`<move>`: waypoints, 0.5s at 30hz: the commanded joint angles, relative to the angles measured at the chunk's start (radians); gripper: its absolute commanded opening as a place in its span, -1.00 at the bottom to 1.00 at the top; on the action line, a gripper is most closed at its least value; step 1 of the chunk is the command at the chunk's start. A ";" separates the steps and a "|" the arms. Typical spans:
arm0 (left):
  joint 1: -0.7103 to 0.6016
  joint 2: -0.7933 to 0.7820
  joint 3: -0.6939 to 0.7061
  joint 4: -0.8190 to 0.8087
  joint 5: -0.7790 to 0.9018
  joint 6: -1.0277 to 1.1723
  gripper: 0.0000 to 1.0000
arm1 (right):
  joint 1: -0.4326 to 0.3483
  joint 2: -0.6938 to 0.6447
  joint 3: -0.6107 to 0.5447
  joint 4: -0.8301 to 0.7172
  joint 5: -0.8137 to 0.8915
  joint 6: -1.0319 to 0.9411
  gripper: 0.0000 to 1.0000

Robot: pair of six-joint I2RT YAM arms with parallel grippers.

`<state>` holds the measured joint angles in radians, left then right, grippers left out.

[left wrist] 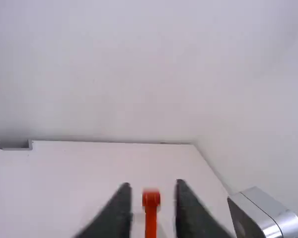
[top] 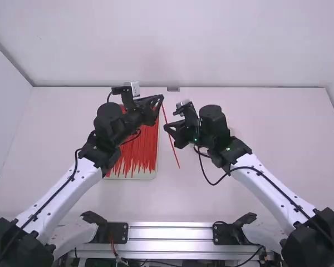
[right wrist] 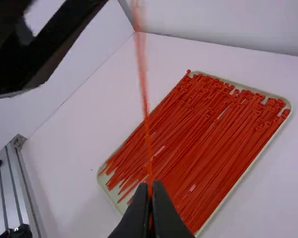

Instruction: Fasten the cable tie

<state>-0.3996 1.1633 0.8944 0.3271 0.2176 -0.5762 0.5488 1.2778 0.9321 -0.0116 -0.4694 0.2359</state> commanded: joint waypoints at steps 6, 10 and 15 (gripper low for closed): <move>0.077 -0.045 -0.012 0.039 0.137 0.159 0.02 | -0.066 0.002 0.030 0.002 -0.138 -0.149 -1.00; 0.185 -0.053 -0.012 0.103 0.354 0.193 0.12 | -0.125 0.002 0.030 0.031 -0.257 -0.215 -1.00; 0.330 -0.018 -0.011 0.255 0.655 0.162 0.19 | -0.192 0.002 0.030 0.148 -0.387 -0.241 -1.00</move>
<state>-0.1059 1.1358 0.8936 0.5369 0.6403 -0.4187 0.3767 1.2778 0.9321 0.1066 -0.7448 0.0296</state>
